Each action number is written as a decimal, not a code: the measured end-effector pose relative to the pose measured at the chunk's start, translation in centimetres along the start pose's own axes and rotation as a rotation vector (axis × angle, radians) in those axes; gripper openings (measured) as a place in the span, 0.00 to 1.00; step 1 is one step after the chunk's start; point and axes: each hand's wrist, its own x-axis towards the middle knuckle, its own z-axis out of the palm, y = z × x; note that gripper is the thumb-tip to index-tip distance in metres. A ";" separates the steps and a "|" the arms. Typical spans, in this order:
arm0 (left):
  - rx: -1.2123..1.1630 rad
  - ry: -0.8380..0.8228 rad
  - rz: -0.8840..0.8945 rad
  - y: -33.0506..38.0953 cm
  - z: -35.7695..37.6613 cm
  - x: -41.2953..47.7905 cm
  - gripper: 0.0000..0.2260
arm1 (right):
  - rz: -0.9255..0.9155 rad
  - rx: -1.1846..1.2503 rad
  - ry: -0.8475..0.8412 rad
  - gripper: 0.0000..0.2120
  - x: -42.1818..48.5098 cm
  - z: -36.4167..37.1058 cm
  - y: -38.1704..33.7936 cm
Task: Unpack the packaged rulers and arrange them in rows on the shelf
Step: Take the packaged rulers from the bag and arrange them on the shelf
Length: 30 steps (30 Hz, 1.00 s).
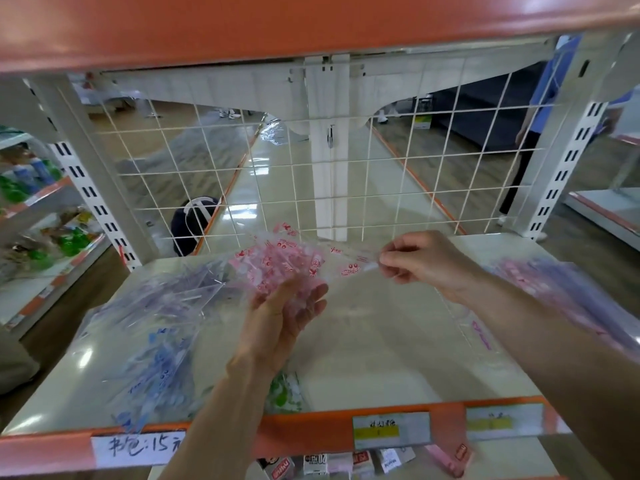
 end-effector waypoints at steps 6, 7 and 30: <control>0.022 0.016 0.028 0.1 0.2 -0.3 0.04 | -0.398 -0.682 0.054 0.12 -0.9 0.0 0.3; 0.022 0.029 0.031 0.1 0.2 -0.3 0.04 | -0.455 -0.790 0.049 0.12 -1.1 0.0 0.3; 0.041 0.038 0.033 -0.2 0.2 0.0 0.08 | 0.127 -0.918 0.155 0.11 4.2 -1.9 3.3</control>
